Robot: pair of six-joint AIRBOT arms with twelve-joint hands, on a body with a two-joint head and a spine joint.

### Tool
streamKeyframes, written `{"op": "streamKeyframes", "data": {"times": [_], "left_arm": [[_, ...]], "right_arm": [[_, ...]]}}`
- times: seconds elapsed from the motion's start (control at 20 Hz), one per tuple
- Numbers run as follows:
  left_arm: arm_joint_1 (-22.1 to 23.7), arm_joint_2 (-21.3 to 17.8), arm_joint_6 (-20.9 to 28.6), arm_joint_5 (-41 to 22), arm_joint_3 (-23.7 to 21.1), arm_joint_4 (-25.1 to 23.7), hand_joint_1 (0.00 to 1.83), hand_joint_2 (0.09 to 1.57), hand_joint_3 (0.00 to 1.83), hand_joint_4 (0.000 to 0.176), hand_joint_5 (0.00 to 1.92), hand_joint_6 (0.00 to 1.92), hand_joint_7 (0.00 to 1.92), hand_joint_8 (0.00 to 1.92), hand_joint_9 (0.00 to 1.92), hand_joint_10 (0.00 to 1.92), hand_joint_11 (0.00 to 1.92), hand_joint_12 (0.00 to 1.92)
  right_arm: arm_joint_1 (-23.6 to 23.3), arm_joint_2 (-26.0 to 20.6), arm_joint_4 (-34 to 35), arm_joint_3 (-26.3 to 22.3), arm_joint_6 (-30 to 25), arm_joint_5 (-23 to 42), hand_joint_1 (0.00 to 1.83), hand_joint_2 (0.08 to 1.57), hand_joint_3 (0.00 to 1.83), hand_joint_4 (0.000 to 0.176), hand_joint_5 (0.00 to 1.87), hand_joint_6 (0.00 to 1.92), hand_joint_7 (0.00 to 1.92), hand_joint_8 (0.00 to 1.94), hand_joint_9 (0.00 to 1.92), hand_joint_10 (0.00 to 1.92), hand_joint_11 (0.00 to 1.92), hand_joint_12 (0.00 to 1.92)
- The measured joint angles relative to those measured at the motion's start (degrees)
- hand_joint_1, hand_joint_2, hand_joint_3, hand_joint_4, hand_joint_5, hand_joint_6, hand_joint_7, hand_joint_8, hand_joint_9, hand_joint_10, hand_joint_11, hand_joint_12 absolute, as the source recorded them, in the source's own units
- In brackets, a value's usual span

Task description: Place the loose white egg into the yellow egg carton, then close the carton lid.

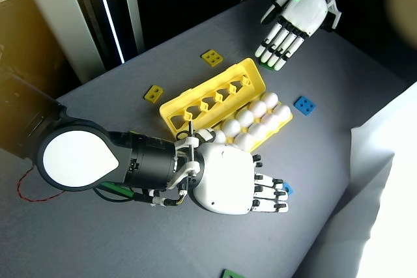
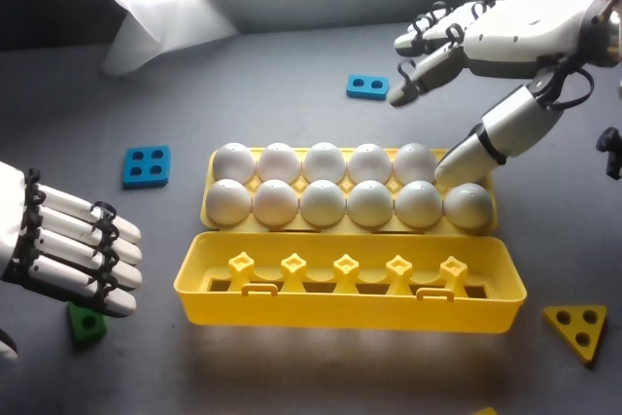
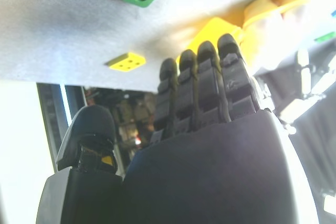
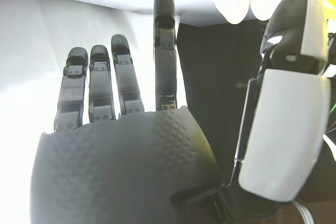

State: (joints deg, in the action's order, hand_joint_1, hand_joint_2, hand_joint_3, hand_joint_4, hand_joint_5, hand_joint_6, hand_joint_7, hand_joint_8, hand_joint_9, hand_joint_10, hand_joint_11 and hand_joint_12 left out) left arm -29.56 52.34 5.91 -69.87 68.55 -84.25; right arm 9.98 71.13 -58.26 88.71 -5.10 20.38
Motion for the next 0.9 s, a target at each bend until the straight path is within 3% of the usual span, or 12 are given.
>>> {"op": "streamKeyframes", "data": {"times": [0.1, 0.2, 0.25, 0.35, 0.4, 0.5, 0.7, 0.9], "left_arm": [[0.0, 0.0, 0.3, 0.0, -0.1, 0.0, 0.00, 1.44, 0.00, 0.000, 0.18, 0.00, 0.16, 0.00, 0.11, 0.00, 0.03, 0.11], [-0.5, -0.1, 0.4, 0.1, -0.9, 0.5, 0.00, 1.44, 0.00, 0.000, 0.19, 0.01, 0.17, 0.01, 0.13, 0.01, 0.04, 0.12], [-0.7, -0.1, 0.5, 0.0, -1.2, 0.1, 0.00, 1.44, 0.00, 0.000, 0.19, 0.01, 0.17, 0.01, 0.13, 0.01, 0.04, 0.12], [-1.3, -0.3, 0.5, 0.6, -1.9, -0.3, 0.00, 1.44, 0.00, 0.000, 0.18, 0.00, 0.15, 0.00, 0.12, 0.00, 0.03, 0.13], [-1.5, -0.3, 0.5, 1.3, -2.6, -0.3, 0.00, 1.44, 0.00, 0.000, 0.21, 0.00, 0.18, 0.01, 0.16, 0.00, 0.01, 0.25], [-1.9, -0.2, 0.5, 1.7, -3.8, 0.3, 0.00, 1.45, 0.00, 0.000, 0.18, 0.00, 0.15, 0.00, 0.12, 0.00, 0.00, 0.19], [-2.1, 0.0, 0.5, 4.6, -6.0, -1.4, 0.00, 1.44, 0.00, 0.000, 0.15, 0.01, 0.11, 0.01, 0.08, 0.01, 0.01, 0.08], [-2.7, 0.3, 0.6, 7.5, -8.5, -2.1, 0.00, 1.45, 0.00, 0.000, 0.19, 0.00, 0.17, 0.00, 0.15, 0.00, 0.00, 0.25]], "right_arm": [[-2.5, -0.9, 0.0, 0.0, 0.0, 0.9, 0.42, 0.70, 0.00, 0.123, 0.16, 0.00, 0.00, 0.00, 0.00, 0.00, 0.00, 0.00], [-4.9, -3.6, 0.5, -1.4, 0.0, 2.1, 0.46, 0.70, 0.00, 0.076, 0.11, 0.00, 0.00, 0.00, 0.00, 0.00, 0.00, 0.00], [-5.2, -5.6, 0.6, -3.2, 0.0, 2.1, 0.45, 0.70, 0.00, 0.063, 0.08, 0.00, 0.00, 0.00, 0.00, 0.00, 0.00, 0.00], [-5.0, -10.0, -0.3, -7.9, -0.2, 1.3, 0.47, 0.71, 0.00, 0.012, 0.05, 0.00, 0.00, 0.00, 0.00, 0.00, 0.00, 0.00], [-4.9, -12.2, -2.9, -10.8, -2.0, 0.7, 0.48, 0.71, 0.00, 0.003, 0.03, 0.00, 0.00, 0.00, 0.00, 0.00, 0.00, 0.00], [-4.7, -16.3, -8.7, -15.7, -5.0, 0.8, 0.41, 0.72, 0.00, 0.000, 0.00, 0.00, 0.00, 0.00, 0.00, 0.00, 0.00, 0.00], [-3.2, -22.1, -11.6, -21.4, -7.4, 2.5, 0.36, 0.72, 0.00, 0.000, 0.00, 0.00, 0.00, 0.00, 0.00, 0.00, 0.03, 0.01], [-0.3, -28.2, -11.4, -26.0, -8.2, 0.9, 0.32, 0.74, 0.01, 0.000, 0.00, 0.00, 0.00, 0.00, 0.01, 0.00, 0.05, 0.03]]}}
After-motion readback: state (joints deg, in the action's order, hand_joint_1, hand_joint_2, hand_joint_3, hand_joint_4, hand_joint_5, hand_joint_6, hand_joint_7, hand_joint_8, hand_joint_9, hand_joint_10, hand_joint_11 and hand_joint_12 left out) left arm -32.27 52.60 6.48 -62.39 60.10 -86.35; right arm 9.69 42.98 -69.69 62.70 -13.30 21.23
